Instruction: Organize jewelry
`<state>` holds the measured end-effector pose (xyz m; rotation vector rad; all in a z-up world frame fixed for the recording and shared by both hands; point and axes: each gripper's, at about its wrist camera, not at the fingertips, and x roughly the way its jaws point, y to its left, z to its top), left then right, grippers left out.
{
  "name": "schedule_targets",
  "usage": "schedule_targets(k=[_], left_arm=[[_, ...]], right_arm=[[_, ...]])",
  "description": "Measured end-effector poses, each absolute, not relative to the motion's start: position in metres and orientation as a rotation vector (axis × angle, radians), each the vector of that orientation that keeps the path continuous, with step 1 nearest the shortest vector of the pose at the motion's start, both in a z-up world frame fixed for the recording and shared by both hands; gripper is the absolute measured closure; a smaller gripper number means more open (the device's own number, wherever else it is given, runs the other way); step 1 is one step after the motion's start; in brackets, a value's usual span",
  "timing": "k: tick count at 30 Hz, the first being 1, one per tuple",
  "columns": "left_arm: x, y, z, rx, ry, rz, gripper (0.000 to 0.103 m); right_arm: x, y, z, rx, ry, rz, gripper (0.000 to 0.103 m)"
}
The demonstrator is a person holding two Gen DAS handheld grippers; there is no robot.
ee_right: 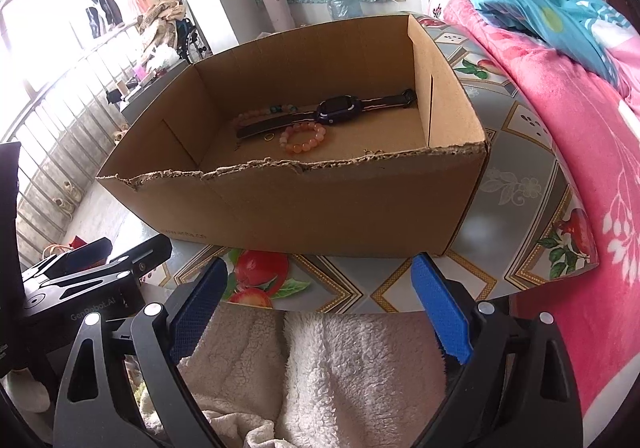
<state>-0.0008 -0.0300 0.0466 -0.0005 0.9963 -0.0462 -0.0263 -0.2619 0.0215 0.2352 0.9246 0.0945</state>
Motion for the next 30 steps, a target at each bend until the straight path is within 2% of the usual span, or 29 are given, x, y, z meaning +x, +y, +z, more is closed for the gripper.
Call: schedule_targets(k=[30], left_arm=[[0.0017, -0.0332, 0.0419, 0.008, 1.013, -0.059, 0.011]], right_arm=[[-0.0226, -0.2591, 0.0212, 0.219, 0.943, 0.087, 0.012]])
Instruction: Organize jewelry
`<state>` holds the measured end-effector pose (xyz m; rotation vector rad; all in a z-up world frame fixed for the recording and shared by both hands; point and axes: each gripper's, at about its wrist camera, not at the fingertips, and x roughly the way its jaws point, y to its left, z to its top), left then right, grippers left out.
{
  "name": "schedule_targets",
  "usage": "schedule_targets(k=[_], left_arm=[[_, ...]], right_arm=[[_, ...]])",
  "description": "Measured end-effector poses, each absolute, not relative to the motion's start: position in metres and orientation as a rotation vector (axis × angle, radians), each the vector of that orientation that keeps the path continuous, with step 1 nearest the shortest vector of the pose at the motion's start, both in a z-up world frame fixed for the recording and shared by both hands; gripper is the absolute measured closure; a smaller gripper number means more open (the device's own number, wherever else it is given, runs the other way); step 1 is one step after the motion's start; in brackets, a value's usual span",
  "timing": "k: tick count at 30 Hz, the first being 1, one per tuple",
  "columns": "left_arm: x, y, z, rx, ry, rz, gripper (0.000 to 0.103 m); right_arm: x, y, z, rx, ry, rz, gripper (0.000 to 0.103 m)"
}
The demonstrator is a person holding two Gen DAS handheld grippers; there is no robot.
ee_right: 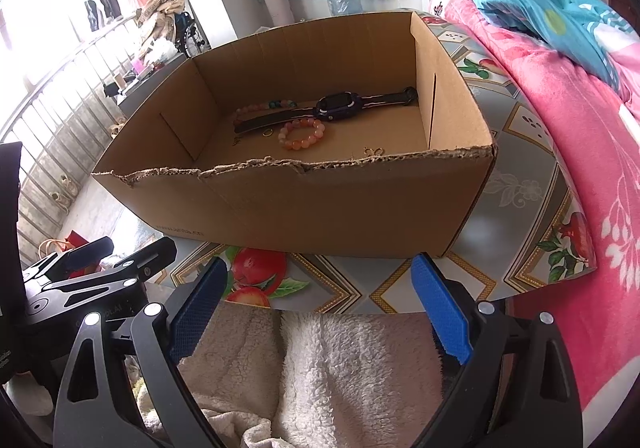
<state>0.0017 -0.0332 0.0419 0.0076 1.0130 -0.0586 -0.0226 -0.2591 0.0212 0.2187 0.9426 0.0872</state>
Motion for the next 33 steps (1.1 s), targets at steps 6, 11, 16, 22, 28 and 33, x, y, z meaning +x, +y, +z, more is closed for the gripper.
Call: schedule_targets(k=[6, 11, 16, 22, 28, 33], left_arm=[[0.0019, -0.0333, 0.0415, 0.008, 1.014, -0.059, 0.011], [0.0023, -0.0337, 0.0411, 0.01, 1.015, -0.057, 0.011], [0.0027, -0.034, 0.0403, 0.011, 1.016, -0.056, 0.011], [0.0026, -0.0338, 0.0395, 0.011, 1.016, -0.056, 0.011], [0.0028, -0.0342, 0.0397, 0.013, 1.016, -0.054, 0.011], [0.0025, -0.034, 0.0397, 0.012, 1.015, -0.054, 0.011]], right_arm=[[-0.023, -0.2584, 0.0202, 0.221, 0.944, 0.086, 0.012], [-0.0228, -0.2586, 0.019, 0.222, 0.944, 0.087, 0.012], [-0.0234, -0.2588, 0.0172, 0.226, 0.947, 0.087, 0.012], [-0.0225, -0.2608, 0.0166, 0.227, 0.947, 0.09, 0.012], [-0.0227, -0.2607, 0.0171, 0.227, 0.946, 0.092, 0.012], [-0.0227, -0.2608, 0.0173, 0.227, 0.946, 0.092, 0.012]])
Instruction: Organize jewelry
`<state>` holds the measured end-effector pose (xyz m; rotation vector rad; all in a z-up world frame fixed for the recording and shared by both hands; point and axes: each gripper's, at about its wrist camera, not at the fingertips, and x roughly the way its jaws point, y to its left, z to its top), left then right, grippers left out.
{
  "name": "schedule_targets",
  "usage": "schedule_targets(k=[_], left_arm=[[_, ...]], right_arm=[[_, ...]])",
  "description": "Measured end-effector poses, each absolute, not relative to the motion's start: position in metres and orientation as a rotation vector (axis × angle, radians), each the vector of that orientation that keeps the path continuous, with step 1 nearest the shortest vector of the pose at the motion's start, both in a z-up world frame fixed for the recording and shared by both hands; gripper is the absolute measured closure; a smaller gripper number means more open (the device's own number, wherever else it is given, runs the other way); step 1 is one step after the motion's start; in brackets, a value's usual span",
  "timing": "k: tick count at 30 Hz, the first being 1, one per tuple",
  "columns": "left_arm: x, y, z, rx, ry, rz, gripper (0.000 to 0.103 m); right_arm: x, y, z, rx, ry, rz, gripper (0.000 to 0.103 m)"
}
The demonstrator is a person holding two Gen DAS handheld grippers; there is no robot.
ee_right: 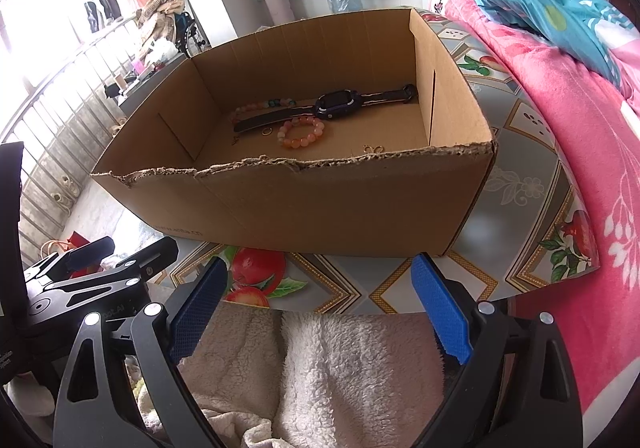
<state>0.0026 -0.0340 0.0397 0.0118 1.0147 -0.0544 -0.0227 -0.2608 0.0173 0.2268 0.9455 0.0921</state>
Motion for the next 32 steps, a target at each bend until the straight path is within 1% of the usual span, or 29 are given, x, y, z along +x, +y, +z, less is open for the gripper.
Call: schedule_targets(k=[32], left_arm=[[0.0021, -0.034, 0.0405, 0.011, 1.022, -0.049, 0.011]], right_arm=[[-0.0232, -0.2607, 0.0183, 0.226, 0.949, 0.095, 0.012]])
